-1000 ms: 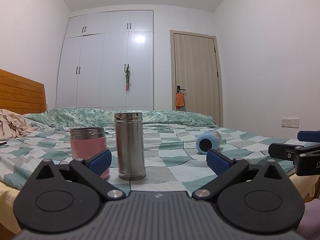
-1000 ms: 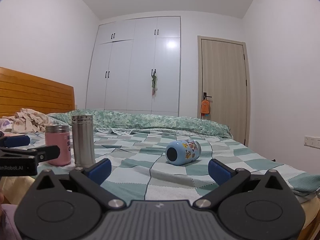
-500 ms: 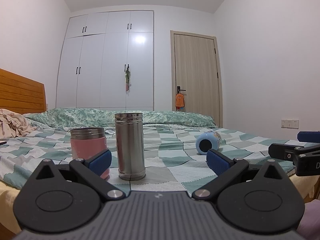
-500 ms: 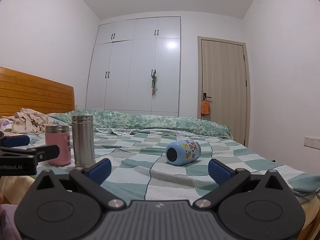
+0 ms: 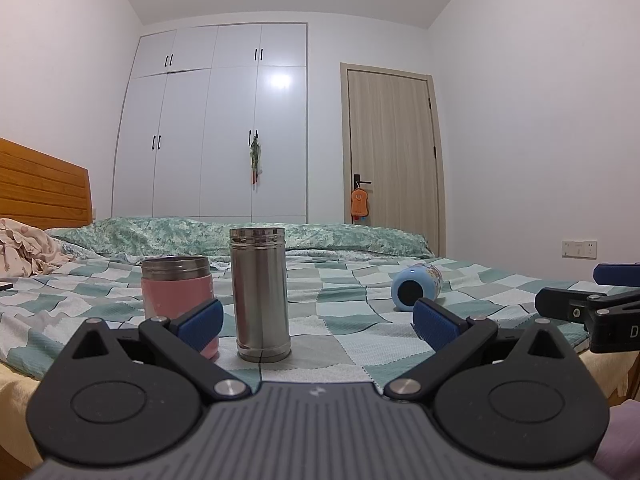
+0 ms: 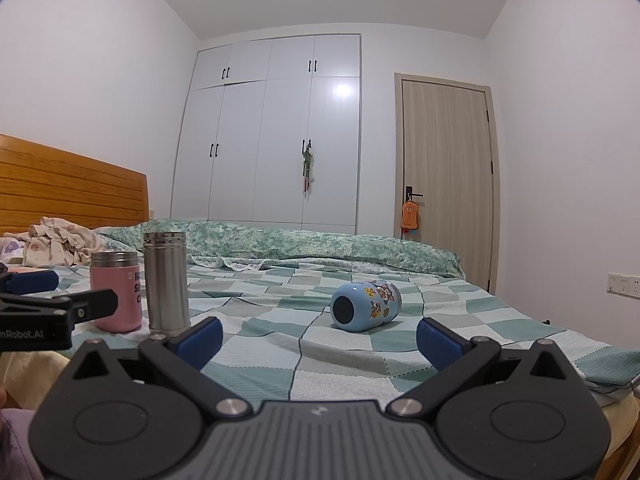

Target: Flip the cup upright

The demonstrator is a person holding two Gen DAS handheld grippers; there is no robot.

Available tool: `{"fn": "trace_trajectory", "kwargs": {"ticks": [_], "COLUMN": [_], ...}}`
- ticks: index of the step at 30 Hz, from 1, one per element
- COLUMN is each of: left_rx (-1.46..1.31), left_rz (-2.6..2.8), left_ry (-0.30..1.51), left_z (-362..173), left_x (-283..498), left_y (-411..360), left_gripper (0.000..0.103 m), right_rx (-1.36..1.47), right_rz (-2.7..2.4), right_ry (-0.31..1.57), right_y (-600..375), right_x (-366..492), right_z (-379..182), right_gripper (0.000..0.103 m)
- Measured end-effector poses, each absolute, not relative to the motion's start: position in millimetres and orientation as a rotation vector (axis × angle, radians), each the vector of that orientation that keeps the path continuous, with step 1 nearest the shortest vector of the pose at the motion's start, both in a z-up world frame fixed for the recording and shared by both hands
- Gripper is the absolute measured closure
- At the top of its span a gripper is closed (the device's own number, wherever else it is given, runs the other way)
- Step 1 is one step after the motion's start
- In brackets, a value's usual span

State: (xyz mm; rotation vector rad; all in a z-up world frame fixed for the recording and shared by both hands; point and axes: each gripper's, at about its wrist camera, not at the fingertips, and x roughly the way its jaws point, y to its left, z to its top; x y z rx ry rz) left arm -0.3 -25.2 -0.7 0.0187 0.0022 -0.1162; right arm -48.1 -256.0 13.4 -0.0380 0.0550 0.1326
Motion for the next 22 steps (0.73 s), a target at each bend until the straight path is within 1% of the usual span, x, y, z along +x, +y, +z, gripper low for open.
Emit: {"fn": "trace_trajectory", "kwargs": {"ticks": [22], "left_rx": [0.016], "left_rz": [-0.118], "left_ry": [-0.008], "left_z": [-0.7], "left_x": [-1.2], "left_y": [-24.9], "left_gripper": [0.0], "right_rx": [-0.039], "right_rz": [0.132], "right_ry": [0.054], "right_y": [-255.7], "right_x": [-48.3], "right_z": [13.2], "right_gripper": [0.0]}}
